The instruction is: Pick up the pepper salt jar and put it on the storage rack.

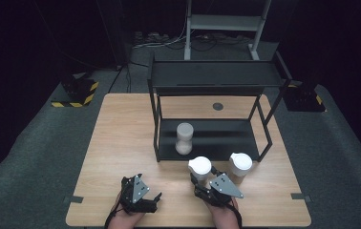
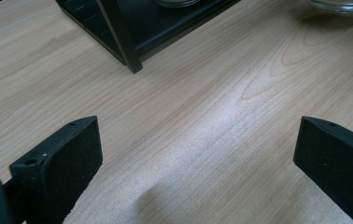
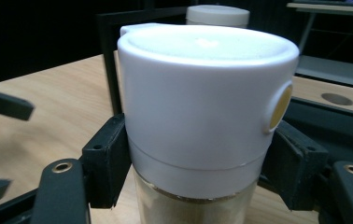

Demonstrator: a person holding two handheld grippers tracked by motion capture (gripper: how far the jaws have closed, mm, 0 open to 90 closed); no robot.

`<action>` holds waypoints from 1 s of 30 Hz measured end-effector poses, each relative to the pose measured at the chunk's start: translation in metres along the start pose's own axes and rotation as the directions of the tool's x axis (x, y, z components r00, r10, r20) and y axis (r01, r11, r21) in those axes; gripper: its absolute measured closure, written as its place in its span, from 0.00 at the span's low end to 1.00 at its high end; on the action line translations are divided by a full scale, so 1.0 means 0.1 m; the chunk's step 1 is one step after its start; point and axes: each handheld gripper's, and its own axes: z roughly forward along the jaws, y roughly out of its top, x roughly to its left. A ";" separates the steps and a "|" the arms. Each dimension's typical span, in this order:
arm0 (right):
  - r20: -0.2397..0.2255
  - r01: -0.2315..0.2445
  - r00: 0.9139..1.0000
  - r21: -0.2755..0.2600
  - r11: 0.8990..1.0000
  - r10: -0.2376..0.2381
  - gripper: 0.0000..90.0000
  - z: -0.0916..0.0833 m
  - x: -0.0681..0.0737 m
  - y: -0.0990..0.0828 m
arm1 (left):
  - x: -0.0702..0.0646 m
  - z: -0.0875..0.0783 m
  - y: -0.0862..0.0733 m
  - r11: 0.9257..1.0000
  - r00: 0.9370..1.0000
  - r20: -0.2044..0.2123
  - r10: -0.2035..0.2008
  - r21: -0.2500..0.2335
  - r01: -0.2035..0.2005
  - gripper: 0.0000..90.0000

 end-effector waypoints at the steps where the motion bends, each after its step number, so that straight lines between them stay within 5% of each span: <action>1: 0.014 -0.001 1.000 0.001 1.000 0.001 0.33 0.02 -0.01 0.00 | 0.00 0.00 0.00 1.000 1.000 0.000 0.000 -0.001 0.000 0.01; 30: 0.146 0.005 0.989 -0.011 1.000 -0.004 0.33 0.39 -0.14 0.12 | 0.00 -0.01 -0.01 1.000 1.000 0.006 0.004 -0.008 -0.004 0.01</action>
